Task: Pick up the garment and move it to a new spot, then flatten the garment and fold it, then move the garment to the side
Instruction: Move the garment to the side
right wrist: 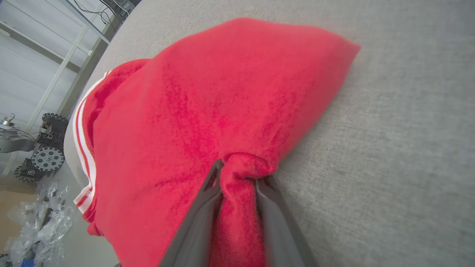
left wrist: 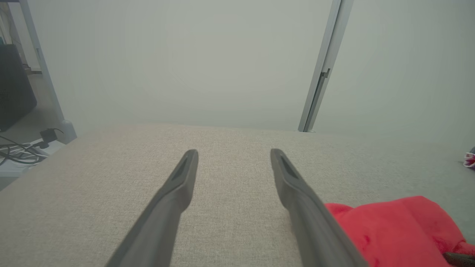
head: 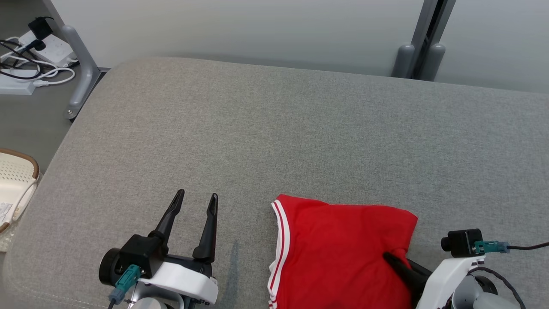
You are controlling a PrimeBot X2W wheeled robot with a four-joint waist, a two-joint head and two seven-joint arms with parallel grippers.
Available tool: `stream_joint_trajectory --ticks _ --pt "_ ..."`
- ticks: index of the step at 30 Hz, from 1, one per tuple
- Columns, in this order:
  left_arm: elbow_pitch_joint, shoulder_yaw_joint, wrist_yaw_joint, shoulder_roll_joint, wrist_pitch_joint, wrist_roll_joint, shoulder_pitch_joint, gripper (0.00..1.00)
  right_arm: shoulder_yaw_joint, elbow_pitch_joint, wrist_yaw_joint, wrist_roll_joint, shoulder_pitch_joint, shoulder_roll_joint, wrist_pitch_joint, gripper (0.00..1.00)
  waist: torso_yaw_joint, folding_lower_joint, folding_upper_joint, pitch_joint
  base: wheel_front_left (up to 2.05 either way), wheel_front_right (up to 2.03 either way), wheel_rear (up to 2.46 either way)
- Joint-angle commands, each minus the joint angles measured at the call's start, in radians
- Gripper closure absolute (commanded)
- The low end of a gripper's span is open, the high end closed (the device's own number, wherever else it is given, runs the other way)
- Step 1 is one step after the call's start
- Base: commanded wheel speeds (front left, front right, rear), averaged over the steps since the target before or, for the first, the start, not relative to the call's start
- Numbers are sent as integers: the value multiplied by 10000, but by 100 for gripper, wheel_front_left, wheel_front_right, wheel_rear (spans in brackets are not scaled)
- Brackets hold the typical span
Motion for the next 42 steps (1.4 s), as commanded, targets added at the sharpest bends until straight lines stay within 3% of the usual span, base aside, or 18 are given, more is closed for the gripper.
stream_joint_trajectory --ticks 1,9,15,30,42 --pt "32 8 60 40 -28 -60 -177 0 245 173 0 90 -199 -84 -272 100 -17 0 0 -24 0 0 0" --pt "40 -41 12 39 -28 27 -93 0 925 520 -1 -28 -780 -542 -1059 100 -274 0 0 -193 0 0 0" --pt "-159 -304 -2 40 -28 187 -321 0 1711 531 0 -690 -1902 -1480 -1400 100 -1019 0 0 4 0 0 0" --pt "-274 -1710 -85 45 -28 530 -2452 0 2510 148 -1 -1854 -5776 -4207 -1280 100 -3400 0 0 2808 0 0 0" --pt "60 -2738 -356 49 -28 998 -3825 0 2219 1359 -1 -1949 -7547 -6126 -1418 100 -3677 0 0 4441 0 0 0"
